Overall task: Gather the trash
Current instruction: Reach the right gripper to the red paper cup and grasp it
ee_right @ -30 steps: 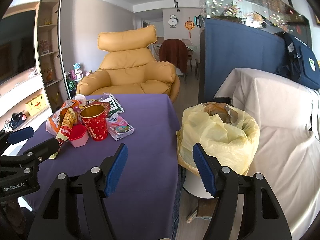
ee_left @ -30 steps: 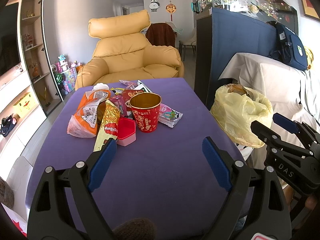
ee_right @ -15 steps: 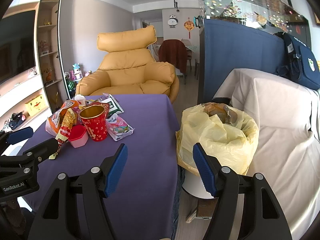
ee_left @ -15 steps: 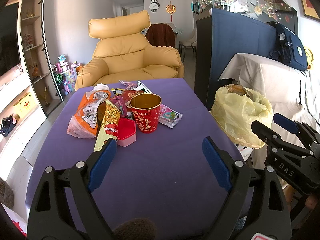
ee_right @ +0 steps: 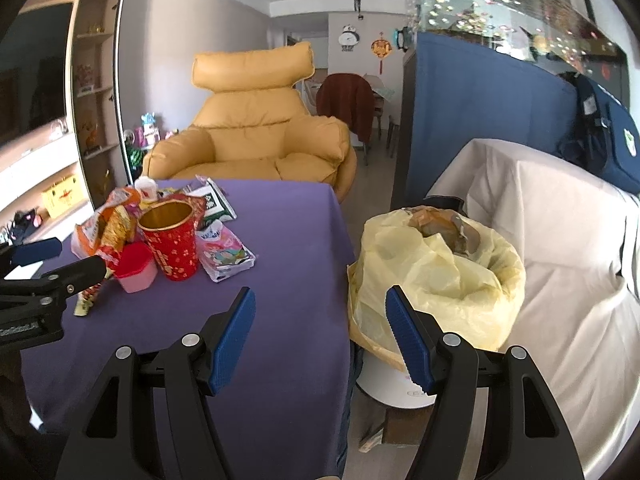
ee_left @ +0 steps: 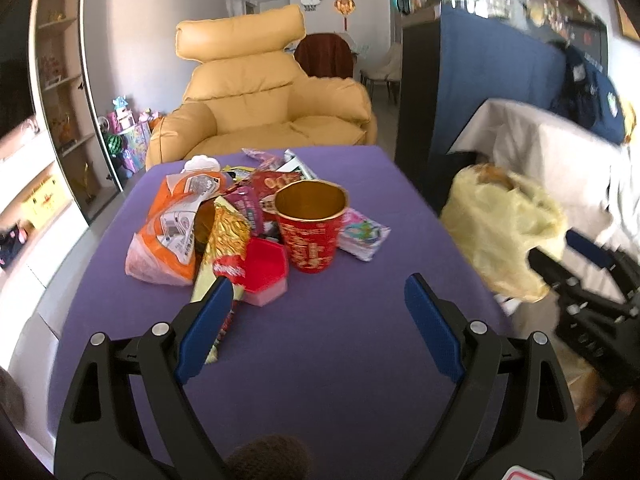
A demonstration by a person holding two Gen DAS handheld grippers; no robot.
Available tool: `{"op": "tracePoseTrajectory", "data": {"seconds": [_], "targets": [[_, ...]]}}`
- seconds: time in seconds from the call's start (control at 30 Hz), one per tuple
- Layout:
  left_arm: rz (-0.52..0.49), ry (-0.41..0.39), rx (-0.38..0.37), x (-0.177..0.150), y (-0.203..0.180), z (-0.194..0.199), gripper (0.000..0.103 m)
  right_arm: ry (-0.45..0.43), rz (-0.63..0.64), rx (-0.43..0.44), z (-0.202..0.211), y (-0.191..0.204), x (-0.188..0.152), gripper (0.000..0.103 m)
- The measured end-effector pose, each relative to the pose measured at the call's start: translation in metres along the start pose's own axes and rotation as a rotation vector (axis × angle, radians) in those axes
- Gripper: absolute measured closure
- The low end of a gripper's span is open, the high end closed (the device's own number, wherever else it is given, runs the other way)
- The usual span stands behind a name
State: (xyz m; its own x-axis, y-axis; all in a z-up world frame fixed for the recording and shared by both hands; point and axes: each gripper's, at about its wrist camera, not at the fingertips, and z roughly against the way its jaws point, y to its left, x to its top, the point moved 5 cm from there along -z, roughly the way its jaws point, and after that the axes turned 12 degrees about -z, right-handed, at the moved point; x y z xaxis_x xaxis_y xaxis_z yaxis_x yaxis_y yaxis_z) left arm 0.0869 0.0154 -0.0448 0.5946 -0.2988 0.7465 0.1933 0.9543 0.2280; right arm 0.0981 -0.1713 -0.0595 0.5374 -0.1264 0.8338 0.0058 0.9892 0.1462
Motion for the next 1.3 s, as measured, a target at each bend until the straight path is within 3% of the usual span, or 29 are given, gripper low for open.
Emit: {"op": "tracePoseTrajectory", "data": {"seconds": [0.27, 0.5, 0.63, 0.93, 1.07, 1.17, 1.3], "targets": [[0.015, 0.044, 0.001, -0.001, 0.035, -0.042, 0.02, 0.061, 0.063, 0.008, -0.041, 0.024, 0.008, 0.039], [0.106, 0.141, -0.074, -0.01, 0.072, -0.086, 0.02, 0.135, 0.093, 0.043, -0.075, 0.047, 0.008, 0.039], [0.16, 0.132, -0.154, -0.013, 0.09, -0.086, 0.02, 0.17, 0.089, 0.103, -0.087, 0.057, 0.008, 0.039], [0.212, 0.1, -0.161, -0.026, 0.137, -0.068, 0.02, 0.175, 0.182, 0.325, -0.107, 0.129, 0.007, 0.039], [0.237, 0.11, -0.213, -0.04, 0.139, -0.064, 0.019, 0.169, 0.211, 0.367, -0.128, 0.16, 0.019, 0.039], [0.233, 0.103, -0.225, -0.048, 0.136, -0.065, 0.018, 0.212, 0.226, 0.378, -0.149, 0.175, 0.024, 0.039], [0.233, 0.15, -0.244, -0.056, 0.129, -0.076, 0.017, 0.234, 0.178, 0.419, -0.154, 0.169, 0.031, 0.043]]}}
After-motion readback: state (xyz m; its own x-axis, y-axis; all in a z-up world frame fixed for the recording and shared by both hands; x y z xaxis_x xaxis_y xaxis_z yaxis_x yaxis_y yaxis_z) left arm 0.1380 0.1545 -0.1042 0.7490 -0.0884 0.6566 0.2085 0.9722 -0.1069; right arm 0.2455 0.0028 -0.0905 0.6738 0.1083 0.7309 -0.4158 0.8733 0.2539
